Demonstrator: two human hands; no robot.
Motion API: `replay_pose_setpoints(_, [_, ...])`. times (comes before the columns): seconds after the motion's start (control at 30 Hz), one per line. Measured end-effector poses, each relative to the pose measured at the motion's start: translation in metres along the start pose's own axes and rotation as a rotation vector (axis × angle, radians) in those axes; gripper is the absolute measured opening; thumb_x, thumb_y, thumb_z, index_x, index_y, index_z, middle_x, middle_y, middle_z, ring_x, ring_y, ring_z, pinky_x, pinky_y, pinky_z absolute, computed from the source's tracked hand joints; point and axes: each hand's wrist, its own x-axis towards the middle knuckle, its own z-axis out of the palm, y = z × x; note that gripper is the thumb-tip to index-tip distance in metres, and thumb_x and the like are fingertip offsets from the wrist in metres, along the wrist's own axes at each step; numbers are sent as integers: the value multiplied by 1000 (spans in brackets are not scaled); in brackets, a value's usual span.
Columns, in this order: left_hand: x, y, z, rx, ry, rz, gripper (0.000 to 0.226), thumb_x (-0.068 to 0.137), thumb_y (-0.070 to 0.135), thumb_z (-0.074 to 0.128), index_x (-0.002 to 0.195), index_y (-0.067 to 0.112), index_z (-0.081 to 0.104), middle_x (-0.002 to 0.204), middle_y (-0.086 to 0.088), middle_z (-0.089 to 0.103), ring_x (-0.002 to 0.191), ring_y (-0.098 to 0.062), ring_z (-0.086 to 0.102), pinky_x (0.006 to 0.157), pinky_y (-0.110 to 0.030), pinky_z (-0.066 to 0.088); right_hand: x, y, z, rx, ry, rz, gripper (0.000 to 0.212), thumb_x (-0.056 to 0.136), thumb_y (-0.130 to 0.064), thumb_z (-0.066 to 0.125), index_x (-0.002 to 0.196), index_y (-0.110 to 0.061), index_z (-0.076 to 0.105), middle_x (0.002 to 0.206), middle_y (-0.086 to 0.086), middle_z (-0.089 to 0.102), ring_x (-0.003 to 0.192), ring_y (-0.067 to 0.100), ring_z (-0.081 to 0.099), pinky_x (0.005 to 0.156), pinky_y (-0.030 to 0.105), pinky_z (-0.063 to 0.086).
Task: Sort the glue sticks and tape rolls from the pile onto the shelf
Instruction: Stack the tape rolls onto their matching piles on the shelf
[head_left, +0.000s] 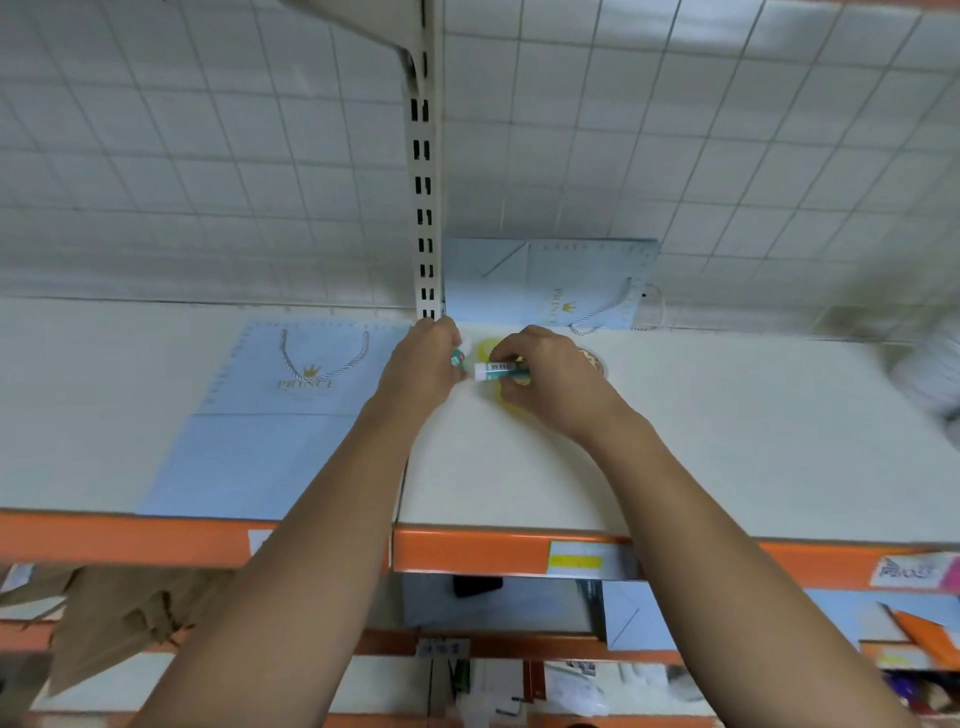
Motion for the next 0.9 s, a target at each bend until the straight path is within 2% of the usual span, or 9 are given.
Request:
replay_pose_setpoints(0.07, [-5,3,1,40,-24,-28,23,82,7,68,102,4,56,103,-15,52,95,-35,57,70,-33,40,-11,1,-3,-4,28,41,31,83,-10,65,114,-14,66,105,8,62,94,25,59,72,27,38])
replay_pose_setpoints(0.17, [-18,13,-6,69,-53,-33,14,79,7,66,83,1,54,85,-14,53,86,-36,58,61,-31,35,-34,2,-12,50,60,77,35,84,-8,65,119,-12,64,109,10,62,100,26,59,88,36,46])
replay_pose_setpoints(0.27, [-36,40,-9,56,-54,51,23,76,15,68,95,3,63,95,-13,60,94,-32,56,70,-34,42,-60,8,-24,46,138,113,33,80,-6,65,113,-10,66,109,9,63,101,27,58,89,35,46])
replay_pose_setpoints(0.4, [-65,94,3,-1,-101,209,27,75,18,66,99,13,56,103,-9,54,97,-31,53,79,-40,45,-105,30,-51,10,226,235,27,80,-13,63,107,-15,64,100,4,60,94,25,57,81,42,48])
replay_pose_setpoints(0.6, [-97,194,48,33,-232,467,25,75,20,61,97,18,50,99,-3,54,93,-28,53,72,-39,45,-199,75,-97,-65,344,456,21,79,-16,61,100,-16,59,93,2,58,87,24,54,74,43,48])
replay_pose_setpoints(0.77, [-127,297,95,-56,-342,639,22,77,22,60,98,20,55,100,0,54,95,-24,53,80,-41,46,-293,127,-143,-79,431,650,19,82,-19,63,100,-18,59,95,2,57,88,24,55,74,43,48])
replay_pose_setpoints(0.9, [-155,376,136,-120,-382,714,22,78,21,61,100,22,59,101,1,55,95,-22,54,79,-39,47,-364,170,-178,-105,466,744,14,84,-16,60,98,-17,59,94,1,58,86,20,54,73,44,50])
